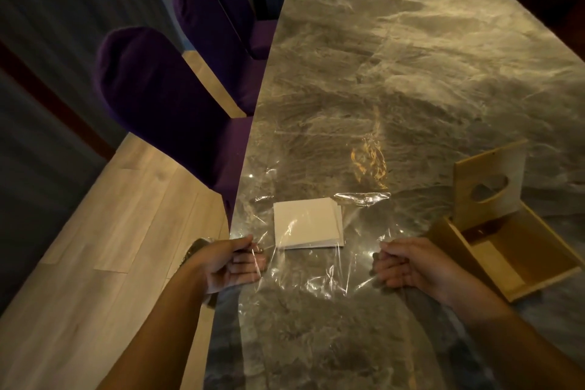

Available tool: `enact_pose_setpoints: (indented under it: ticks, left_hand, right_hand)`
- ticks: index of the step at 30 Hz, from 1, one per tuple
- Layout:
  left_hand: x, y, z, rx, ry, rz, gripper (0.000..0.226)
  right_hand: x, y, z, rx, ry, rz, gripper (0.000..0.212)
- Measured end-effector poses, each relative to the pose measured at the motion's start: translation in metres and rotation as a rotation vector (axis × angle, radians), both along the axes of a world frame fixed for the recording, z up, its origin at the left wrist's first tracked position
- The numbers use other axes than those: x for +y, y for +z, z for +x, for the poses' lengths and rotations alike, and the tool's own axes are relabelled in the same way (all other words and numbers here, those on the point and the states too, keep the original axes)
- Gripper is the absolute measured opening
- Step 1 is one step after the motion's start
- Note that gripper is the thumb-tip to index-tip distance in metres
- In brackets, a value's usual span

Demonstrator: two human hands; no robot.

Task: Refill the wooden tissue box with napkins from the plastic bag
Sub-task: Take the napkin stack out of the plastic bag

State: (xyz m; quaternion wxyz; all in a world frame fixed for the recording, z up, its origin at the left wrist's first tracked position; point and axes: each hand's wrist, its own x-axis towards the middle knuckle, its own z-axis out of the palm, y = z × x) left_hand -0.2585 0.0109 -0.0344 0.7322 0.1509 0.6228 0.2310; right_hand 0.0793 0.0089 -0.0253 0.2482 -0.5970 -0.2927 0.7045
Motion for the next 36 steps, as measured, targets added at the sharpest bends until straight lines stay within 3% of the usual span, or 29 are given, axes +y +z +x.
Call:
enact_pose_setpoints:
  ticks: [4,15,20,26,29,32,36]
  left_hand:
    - [0.005,0.008,0.004,-0.026,-0.041,0.018,0.034]
    - [0.032,0.049,0.01,-0.232,0.21,0.212,0.014]
    - [0.048,0.075,0.016,-0.326,0.261,0.318,0.016]
    - [0.051,0.091,0.014,-0.341,0.236,0.422,0.02]
    - [0.047,0.089,0.011,-0.348,0.209,0.478,0.016]
    - [0.04,0.084,0.008,-0.341,0.145,0.504,0.026]
    - [0.022,0.067,-0.001,-0.285,-0.007,0.5,0.059]
  right_hand:
    - [0.008,0.003,-0.007,0.058,-0.089,-0.012,0.017]
    - [0.038,0.043,-0.019,0.445,-0.304,-0.074,0.023]
    - [0.054,0.063,-0.022,0.507,-0.336,0.003,0.039]
    - [0.059,0.072,-0.02,0.51,-0.289,0.098,0.011]
    - [0.056,0.069,-0.016,0.525,-0.283,0.124,0.01]
    - [0.051,0.065,-0.012,0.526,-0.257,0.141,0.022]
    - [0.037,0.049,-0.006,0.425,-0.199,0.149,0.033]
